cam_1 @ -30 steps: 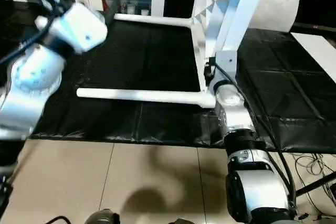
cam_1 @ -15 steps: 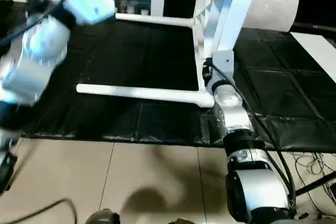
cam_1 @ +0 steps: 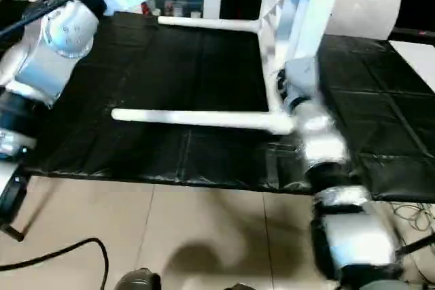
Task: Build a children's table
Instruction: Flip table
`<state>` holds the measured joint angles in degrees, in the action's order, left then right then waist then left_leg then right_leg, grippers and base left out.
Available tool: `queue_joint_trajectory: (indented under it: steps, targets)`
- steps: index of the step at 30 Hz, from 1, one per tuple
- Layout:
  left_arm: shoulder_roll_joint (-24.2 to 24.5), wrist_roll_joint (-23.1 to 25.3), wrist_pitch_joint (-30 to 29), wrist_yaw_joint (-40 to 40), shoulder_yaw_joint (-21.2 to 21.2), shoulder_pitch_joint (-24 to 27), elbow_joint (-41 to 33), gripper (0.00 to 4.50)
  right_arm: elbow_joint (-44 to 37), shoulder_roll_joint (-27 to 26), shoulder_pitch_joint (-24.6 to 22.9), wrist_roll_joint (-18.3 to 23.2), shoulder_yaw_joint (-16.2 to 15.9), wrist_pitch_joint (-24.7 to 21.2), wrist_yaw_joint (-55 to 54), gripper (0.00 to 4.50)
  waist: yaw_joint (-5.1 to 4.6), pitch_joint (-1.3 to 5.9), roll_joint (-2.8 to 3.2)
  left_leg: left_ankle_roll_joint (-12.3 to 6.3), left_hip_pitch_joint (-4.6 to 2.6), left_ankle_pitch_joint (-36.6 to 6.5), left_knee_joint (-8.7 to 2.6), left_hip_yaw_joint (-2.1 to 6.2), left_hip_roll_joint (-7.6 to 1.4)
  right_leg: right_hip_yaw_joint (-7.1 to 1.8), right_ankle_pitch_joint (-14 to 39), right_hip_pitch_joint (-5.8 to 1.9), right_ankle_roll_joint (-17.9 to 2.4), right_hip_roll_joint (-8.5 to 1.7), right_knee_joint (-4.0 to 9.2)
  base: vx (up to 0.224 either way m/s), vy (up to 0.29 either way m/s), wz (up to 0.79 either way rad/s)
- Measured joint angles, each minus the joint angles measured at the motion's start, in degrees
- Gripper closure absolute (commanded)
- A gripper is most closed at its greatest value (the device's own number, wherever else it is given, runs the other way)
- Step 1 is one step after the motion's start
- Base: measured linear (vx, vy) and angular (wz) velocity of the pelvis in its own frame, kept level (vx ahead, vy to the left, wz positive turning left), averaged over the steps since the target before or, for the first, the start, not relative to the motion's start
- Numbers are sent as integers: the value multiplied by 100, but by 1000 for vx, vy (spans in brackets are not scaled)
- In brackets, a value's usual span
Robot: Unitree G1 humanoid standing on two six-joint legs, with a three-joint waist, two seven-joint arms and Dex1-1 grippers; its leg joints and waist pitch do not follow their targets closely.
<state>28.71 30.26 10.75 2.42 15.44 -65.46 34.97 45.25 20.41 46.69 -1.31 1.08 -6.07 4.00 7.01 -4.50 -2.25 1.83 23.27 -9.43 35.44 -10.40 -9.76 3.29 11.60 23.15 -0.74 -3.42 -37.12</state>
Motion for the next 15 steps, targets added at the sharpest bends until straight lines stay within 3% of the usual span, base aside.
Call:
queue_joint_trajectory:
  steps: [2, 5, 7, 15]
  targets:
    - [15, -12, 50, -11, -25, -42, 125, 161, -85, 209, 93, -142, -114, -4, 81, 251, 6, 8, 15, -1, -2, 1, 0, -3, 0, -1, 0, -1, 0, -1, 0, 0, 0, 0]
    - [63, -18, 110, -20, -102, -119, 304, 170, -197, 522, 254, -361, -229, -14, 223, 248, 23, 8, 16, -1, -4, 1, -1, -3, -1, 0, 0, -1, 1, -1, -3, 0, 0, 0]
    - [98, -38, 116, 20, -113, -209, 420, 202, -253, 718, 363, -474, -342, -13, 314, 246, 29, 8, 16, -1, -6, 1, -1, -4, -1, -1, 0, -3, 2, -1, -2, 0, 0, 0]
    - [44, -954, -228, 979, -672, 5, 148, 262, 283, 1558, 1371, -997, -772, 417, 1050, 238, 76, 11, 20, -4, -7, 1, 0, -12, -1, -5, 0, -4, 2, -3, 1, 0, 0, 0]
